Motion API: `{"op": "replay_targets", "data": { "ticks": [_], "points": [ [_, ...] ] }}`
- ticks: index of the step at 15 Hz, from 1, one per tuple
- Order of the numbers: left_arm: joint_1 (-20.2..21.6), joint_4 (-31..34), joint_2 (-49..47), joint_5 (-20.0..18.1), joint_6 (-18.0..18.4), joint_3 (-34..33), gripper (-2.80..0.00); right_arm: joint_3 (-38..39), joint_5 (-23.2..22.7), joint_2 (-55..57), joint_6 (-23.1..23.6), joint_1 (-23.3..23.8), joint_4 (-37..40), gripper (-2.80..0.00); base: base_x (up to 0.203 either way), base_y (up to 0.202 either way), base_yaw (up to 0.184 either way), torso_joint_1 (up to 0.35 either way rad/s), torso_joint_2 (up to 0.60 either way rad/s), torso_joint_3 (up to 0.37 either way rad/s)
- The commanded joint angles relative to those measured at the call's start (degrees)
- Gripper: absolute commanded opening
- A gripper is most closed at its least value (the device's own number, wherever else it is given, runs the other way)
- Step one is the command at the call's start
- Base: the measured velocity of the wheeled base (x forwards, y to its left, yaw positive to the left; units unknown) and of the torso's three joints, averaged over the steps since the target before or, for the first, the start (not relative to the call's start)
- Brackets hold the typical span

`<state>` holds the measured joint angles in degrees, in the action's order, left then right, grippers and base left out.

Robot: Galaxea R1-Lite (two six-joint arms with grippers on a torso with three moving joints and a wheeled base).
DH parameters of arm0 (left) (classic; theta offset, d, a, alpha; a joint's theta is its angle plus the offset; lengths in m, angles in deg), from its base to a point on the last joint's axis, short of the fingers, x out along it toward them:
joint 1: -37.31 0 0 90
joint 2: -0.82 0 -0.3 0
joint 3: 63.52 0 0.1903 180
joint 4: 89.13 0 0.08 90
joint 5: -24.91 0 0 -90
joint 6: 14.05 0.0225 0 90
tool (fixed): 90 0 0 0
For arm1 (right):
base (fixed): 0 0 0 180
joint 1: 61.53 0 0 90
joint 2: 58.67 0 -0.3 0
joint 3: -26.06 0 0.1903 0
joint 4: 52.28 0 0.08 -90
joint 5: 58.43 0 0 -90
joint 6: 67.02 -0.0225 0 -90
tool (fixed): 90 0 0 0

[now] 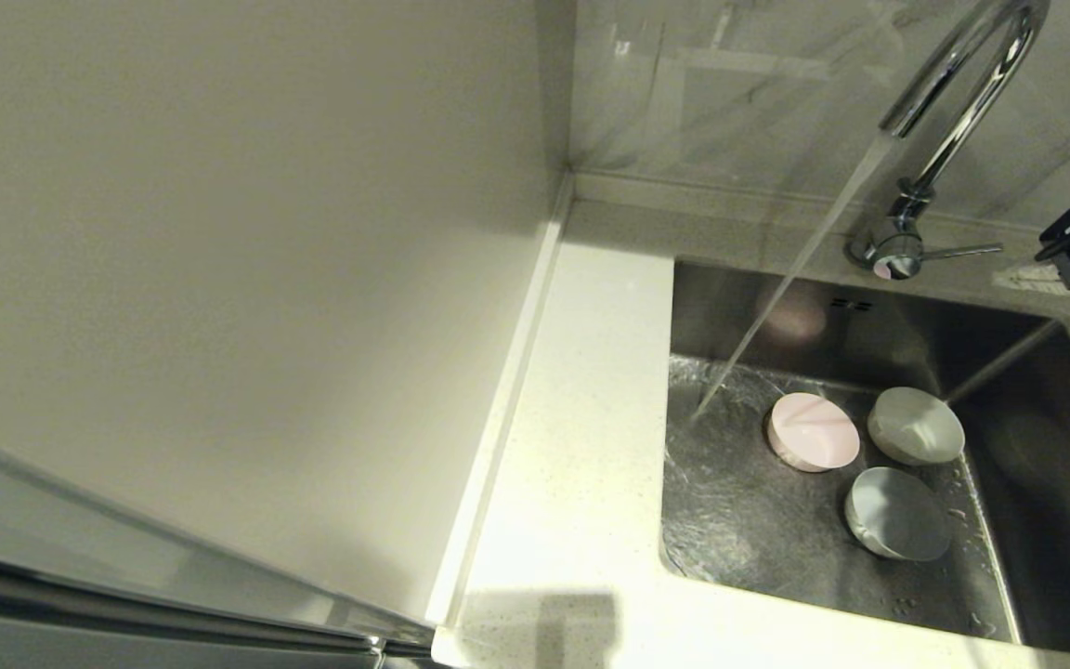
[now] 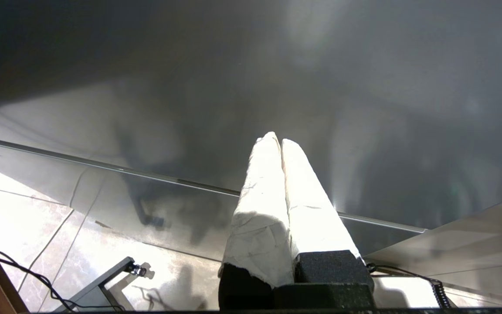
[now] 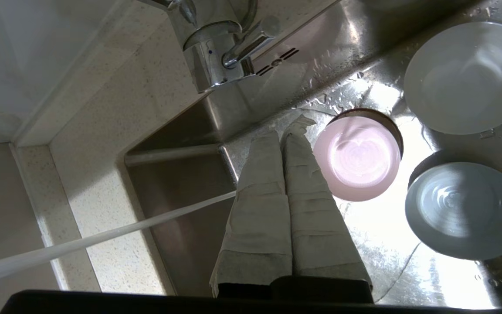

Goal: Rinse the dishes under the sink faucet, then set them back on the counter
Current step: Turn off the faucet

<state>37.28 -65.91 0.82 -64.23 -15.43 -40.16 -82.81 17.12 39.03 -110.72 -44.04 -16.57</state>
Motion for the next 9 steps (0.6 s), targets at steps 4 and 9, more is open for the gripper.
{"op": "replay_targets", "data": {
  "ticks": [4, 9],
  "points": [
    [-0.1, 0.0, 0.2, 0.0, 0.0, 0.0, -2.80, -1.1, 0.6, 2.0, -0.3, -1.0, -2.0, -2.80, 0.000, 0.000, 0.000, 0.000, 0.00, 0.000],
    [0.0, 0.0, 0.2, 0.0, 0.0, 0.0, -2.80, -4.7, 2.6, 5.7, -0.2, -1.7, -3.3, -2.80, 0.000, 0.000, 0.000, 0.000, 0.00, 0.000]
  ]
}}
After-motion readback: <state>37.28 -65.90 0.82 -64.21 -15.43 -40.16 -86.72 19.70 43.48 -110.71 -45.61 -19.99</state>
